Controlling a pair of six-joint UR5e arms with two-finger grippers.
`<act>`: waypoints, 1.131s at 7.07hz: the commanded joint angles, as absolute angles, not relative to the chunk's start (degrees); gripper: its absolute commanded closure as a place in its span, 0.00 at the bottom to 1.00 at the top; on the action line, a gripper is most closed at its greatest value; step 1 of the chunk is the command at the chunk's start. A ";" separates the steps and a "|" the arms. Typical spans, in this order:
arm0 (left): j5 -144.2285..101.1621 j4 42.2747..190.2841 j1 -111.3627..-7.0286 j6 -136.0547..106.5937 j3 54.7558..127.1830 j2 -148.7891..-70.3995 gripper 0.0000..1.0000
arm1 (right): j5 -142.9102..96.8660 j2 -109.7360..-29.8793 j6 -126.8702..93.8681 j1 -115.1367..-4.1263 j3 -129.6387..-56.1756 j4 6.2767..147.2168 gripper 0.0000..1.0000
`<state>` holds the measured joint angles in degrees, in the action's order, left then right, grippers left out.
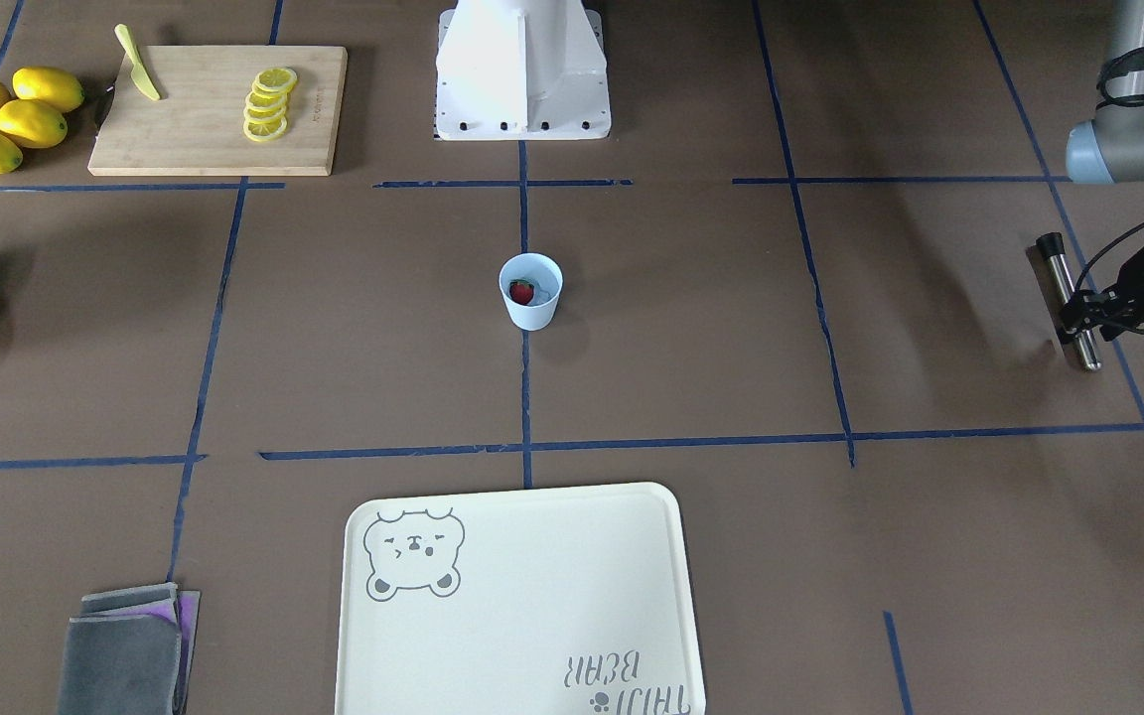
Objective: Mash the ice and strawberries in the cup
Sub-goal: 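Lower the left gripper to the metal pestle and grasp it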
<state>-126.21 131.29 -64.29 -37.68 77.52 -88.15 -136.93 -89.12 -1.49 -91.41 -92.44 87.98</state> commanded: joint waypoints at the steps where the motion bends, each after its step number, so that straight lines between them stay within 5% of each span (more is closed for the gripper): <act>1: -126.21 131.22 -63.81 -37.97 77.52 -88.15 0.50 | -136.93 -89.12 -1.49 -91.41 -92.37 87.98 0.00; 5: -126.73 131.22 -63.81 -37.53 77.87 -87.98 0.93 | -136.93 -89.12 -1.32 -91.41 -92.37 87.98 0.00; 8: -131.38 130.17 -66.77 -37.53 85.66 -87.89 1.00 | -136.85 -89.12 -1.14 -91.41 -92.55 87.89 0.00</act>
